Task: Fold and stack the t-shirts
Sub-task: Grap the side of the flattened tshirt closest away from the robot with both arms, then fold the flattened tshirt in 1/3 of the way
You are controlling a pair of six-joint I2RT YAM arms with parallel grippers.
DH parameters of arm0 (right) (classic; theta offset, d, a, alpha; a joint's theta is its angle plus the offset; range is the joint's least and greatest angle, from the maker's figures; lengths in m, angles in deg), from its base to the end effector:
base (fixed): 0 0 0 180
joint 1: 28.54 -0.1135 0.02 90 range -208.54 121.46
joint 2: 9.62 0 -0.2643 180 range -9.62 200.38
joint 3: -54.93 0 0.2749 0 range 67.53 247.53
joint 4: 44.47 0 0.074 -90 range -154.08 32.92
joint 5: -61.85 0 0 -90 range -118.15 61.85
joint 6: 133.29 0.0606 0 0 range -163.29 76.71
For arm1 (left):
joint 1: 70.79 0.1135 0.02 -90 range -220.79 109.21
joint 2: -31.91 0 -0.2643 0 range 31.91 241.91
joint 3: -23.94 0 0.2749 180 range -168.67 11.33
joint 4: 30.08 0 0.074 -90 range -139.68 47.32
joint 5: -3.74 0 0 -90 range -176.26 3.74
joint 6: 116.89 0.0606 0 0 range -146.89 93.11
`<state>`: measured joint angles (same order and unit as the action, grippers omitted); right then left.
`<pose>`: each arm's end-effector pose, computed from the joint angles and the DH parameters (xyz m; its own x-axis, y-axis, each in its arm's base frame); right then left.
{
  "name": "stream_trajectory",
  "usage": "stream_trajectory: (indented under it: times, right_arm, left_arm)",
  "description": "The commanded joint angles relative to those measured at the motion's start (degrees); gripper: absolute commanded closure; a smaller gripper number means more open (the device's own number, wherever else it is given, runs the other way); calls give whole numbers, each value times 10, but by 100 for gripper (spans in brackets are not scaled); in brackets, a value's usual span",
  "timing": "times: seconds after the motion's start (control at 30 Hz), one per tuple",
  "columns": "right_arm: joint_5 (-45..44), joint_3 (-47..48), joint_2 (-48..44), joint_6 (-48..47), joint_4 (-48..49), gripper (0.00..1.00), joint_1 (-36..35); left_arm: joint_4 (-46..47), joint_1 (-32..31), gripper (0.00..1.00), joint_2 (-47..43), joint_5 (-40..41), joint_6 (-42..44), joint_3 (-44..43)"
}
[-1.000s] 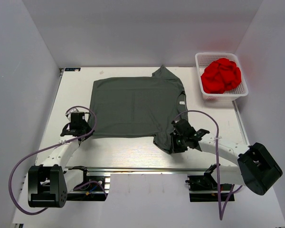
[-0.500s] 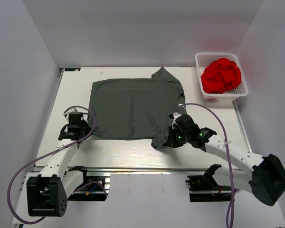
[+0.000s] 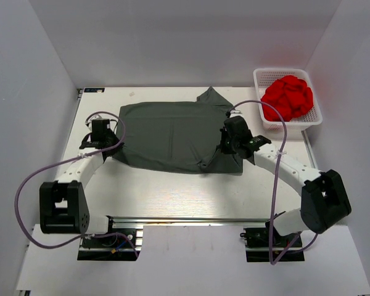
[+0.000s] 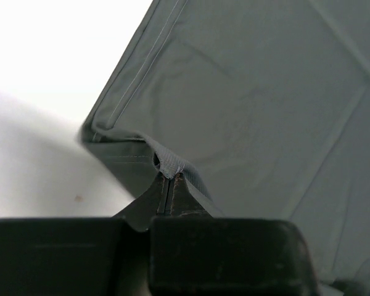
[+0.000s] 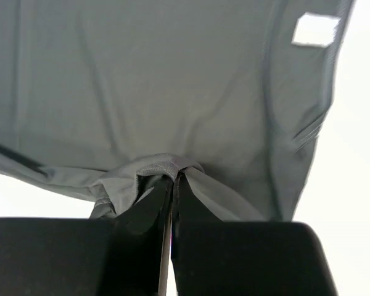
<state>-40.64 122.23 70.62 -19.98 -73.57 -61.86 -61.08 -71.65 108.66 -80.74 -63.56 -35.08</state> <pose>0.2930 0.1769 0.2232 -0.6730 0.0199 -0.7394 -0.1479 0.9758 0.1609 0.3099 0.0012 0.1861 -0.5738 -0.5859 -0.5722 -0.4877 0.8058 -0.3359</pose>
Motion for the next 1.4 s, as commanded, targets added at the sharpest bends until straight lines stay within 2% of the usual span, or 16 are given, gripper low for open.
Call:
stream_trajectory:
  times: [0.0,0.27,0.63,0.67,0.7,0.73,0.77,0.8,0.87,0.93,1.07,1.1,1.13,1.23,1.3,1.37]
  right_arm:
    - [-33,58,28,0,23,100,32]
    - [20,138,102,-18,24,100,86]
    - [74,298,255,-105,-12,100,132]
    - [78,332,289,-113,-13,99,137]
    - [84,349,302,-127,-24,91,139]
    - [83,388,362,-157,-33,82,142]
    - [80,448,377,-167,-42,67,144]
    - [71,471,392,-186,-65,50,149]
    - [61,554,438,-192,-85,36,154]
    - [75,578,447,-197,-128,31,157]
    - [138,475,388,-194,-109,28,153]
    - [141,393,338,-188,-100,28,154]
    - [144,366,322,-178,-94,28,153]
    - [130,249,255,-156,-65,30,159]
    - [128,204,232,-151,-65,31,158]
    - [107,173,219,-146,-60,31,159]
  left_arm:
    - [18,3,100,47,3,1,-52]
    - [23,15,100,141,16,1,-140]
    - [4,37,100,283,11,12,-263]
    - [4,37,84,294,11,12,-274]
    - [4,37,63,305,11,25,-286]
    - [-2,43,41,315,5,25,-320]
    - [-9,43,1,338,-2,32,-337]
    - [-22,48,0,349,-7,39,-375]
    - [-45,48,0,364,-19,55,-407]
    - [-61,48,0,371,-38,62,-436]
    - [-39,48,0,338,-101,88,-384]
    - [-25,48,0,329,-113,95,-369]
    - [-16,43,0,309,-128,103,-355]
    - [4,30,0,279,-170,133,-293]
    - [40,30,0,271,-229,133,-261]
    - [57,25,0,270,-239,133,-224]
